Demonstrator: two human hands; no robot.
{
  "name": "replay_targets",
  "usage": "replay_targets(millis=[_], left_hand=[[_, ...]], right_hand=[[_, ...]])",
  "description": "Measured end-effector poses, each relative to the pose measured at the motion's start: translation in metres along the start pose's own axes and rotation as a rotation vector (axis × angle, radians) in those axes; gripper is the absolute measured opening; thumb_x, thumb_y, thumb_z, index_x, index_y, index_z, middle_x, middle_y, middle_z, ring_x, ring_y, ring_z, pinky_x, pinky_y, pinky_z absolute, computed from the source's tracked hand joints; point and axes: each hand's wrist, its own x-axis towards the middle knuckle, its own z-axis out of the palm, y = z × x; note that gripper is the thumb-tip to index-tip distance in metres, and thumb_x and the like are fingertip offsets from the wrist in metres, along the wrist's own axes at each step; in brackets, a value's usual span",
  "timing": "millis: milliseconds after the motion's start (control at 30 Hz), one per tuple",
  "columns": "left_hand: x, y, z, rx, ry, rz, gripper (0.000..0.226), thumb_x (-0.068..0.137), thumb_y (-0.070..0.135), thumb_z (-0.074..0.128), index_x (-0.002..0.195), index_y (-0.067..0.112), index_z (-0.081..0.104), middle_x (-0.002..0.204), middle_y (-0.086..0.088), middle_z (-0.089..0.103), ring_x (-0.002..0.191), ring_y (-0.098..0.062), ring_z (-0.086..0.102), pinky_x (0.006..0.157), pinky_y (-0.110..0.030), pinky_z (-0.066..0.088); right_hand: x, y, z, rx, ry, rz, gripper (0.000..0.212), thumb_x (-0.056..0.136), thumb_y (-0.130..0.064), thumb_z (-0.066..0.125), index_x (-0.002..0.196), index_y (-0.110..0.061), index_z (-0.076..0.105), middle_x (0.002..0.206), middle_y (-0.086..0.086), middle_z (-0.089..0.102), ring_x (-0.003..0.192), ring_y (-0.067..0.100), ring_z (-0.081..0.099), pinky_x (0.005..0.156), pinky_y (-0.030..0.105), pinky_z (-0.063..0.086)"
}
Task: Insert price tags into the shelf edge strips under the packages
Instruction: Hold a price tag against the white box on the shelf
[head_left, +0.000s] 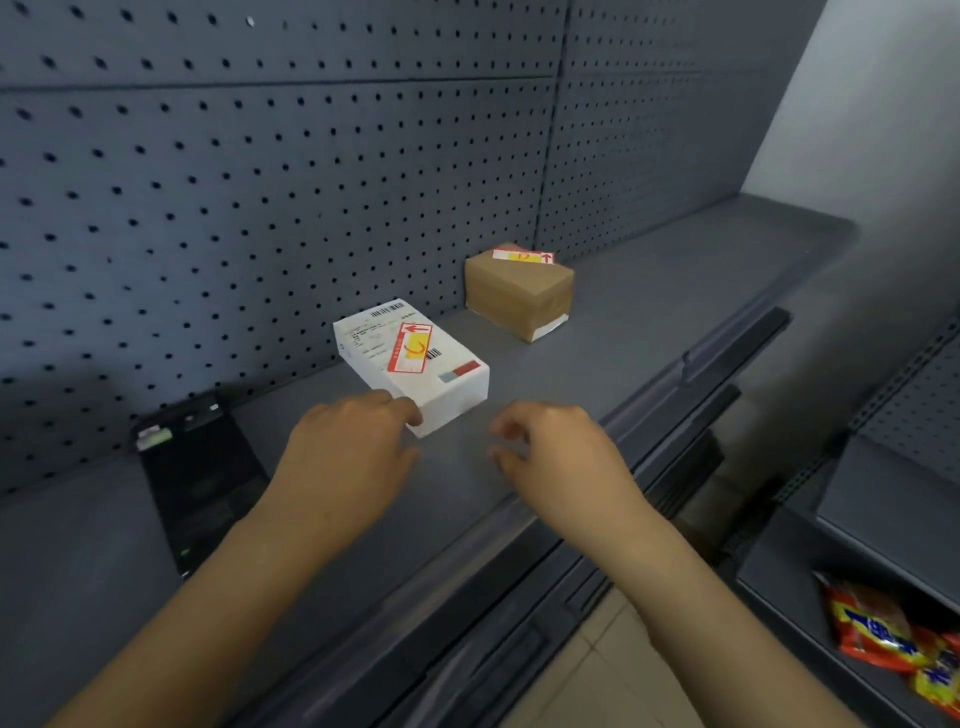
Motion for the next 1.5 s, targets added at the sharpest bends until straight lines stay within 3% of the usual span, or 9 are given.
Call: replay_targets(millis=[233, 500, 633, 733, 933, 1100, 1233, 1400, 1500], left_hand=[[0.051, -0.005, 0.009, 0.112, 0.047, -0.212, 0.034, 0.089, 0.035, 0.053, 0.123, 0.032, 0.054, 0.124, 0.011, 0.06, 0.107, -0.013, 0.058, 0.098, -0.032, 0.037], [0.074, -0.016, 0.015, 0.06, 0.086, -0.442, 0.028, 0.085, 0.026, 0.057, 0.112, 0.031, 0.063, 0.104, 0.006, 0.07, 0.095, -0.018, 0.064, 0.096, -0.035, 0.039], [0.08, -0.032, 0.02, 0.061, 0.056, -0.487, 0.028, 0.09, 0.034, 0.051, 0.116, 0.033, 0.059, 0.112, 0.009, 0.066, 0.1, -0.014, 0.062, 0.102, -0.034, 0.033], [0.085, -0.04, 0.022, 0.065, 0.049, -0.494, 0.026, 0.092, 0.038, 0.048, 0.115, 0.031, 0.058, 0.113, 0.01, 0.064, 0.101, -0.013, 0.061, 0.104, -0.033, 0.031], [0.085, -0.05, 0.022, 0.029, 0.017, -0.487, 0.025, 0.093, 0.04, 0.047, 0.114, 0.031, 0.057, 0.112, 0.009, 0.063, 0.1, -0.014, 0.06, 0.104, -0.035, 0.032], [0.085, -0.055, 0.02, 0.063, 0.042, -0.437, 0.026, 0.094, 0.038, 0.044, 0.114, 0.027, 0.057, 0.109, 0.007, 0.063, 0.096, -0.015, 0.06, 0.099, -0.032, 0.032], [0.078, -0.052, 0.018, 0.018, 0.069, -0.425, 0.027, 0.094, 0.037, 0.044, 0.117, 0.028, 0.056, 0.111, 0.007, 0.063, 0.1, -0.015, 0.059, 0.102, -0.033, 0.031], [0.057, -0.048, 0.01, 0.009, 0.118, -0.446, 0.027, 0.093, 0.039, 0.047, 0.117, 0.029, 0.057, 0.115, 0.011, 0.062, 0.105, -0.012, 0.057, 0.104, -0.031, 0.031], [0.034, -0.042, 0.004, 0.143, 0.174, -0.497, 0.018, 0.082, 0.034, 0.064, 0.097, 0.023, 0.066, 0.093, 0.007, 0.068, 0.085, -0.017, 0.065, 0.091, -0.034, 0.041]], right_hand=[[0.097, 0.019, -0.002, -0.028, -0.027, -0.248, 0.022, 0.091, -0.017, 0.054, 0.111, -0.021, 0.061, 0.11, 0.003, 0.064, 0.096, 0.022, 0.058, 0.072, 0.033, 0.049], [0.19, -0.004, 0.02, 0.046, -0.316, -0.656, 0.032, 0.086, -0.023, 0.062, 0.119, -0.023, 0.061, 0.127, -0.003, 0.056, 0.118, 0.02, 0.044, 0.102, 0.039, 0.038], [0.211, -0.01, 0.031, -0.015, -0.392, -0.638, 0.041, 0.085, -0.043, 0.062, 0.124, -0.031, 0.055, 0.126, -0.005, 0.049, 0.12, 0.018, 0.036, 0.103, 0.037, 0.034], [0.221, -0.011, 0.032, -0.073, -0.365, -0.567, 0.043, 0.078, -0.058, 0.061, 0.111, -0.031, 0.055, 0.117, -0.005, 0.048, 0.113, 0.017, 0.038, 0.094, 0.035, 0.036], [0.225, -0.022, 0.034, -0.123, -0.397, -0.365, 0.046, 0.074, -0.063, 0.062, 0.091, -0.021, 0.06, 0.117, 0.002, 0.047, 0.114, 0.023, 0.04, 0.096, 0.038, 0.041], [0.224, -0.017, 0.032, -0.021, -0.359, -0.201, 0.04, 0.077, -0.053, 0.067, 0.099, -0.022, 0.053, 0.112, 0.002, 0.05, 0.089, 0.016, 0.054, 0.072, 0.028, 0.047], [0.22, -0.012, 0.027, 0.018, -0.33, -0.164, 0.033, 0.084, -0.038, 0.065, 0.111, -0.02, 0.058, 0.114, 0.003, 0.058, 0.092, 0.016, 0.055, 0.077, 0.029, 0.047], [0.203, -0.025, 0.018, 0.073, -0.276, -0.316, 0.026, 0.096, -0.017, 0.051, 0.119, -0.018, 0.062, 0.124, 0.005, 0.054, 0.101, 0.017, 0.052, 0.077, 0.022, 0.038], [0.181, -0.041, 0.015, 0.124, -0.276, -0.447, 0.025, 0.096, -0.015, 0.047, 0.111, -0.021, 0.067, 0.113, 0.0, 0.05, 0.088, 0.01, 0.045, 0.062, 0.015, 0.034]])
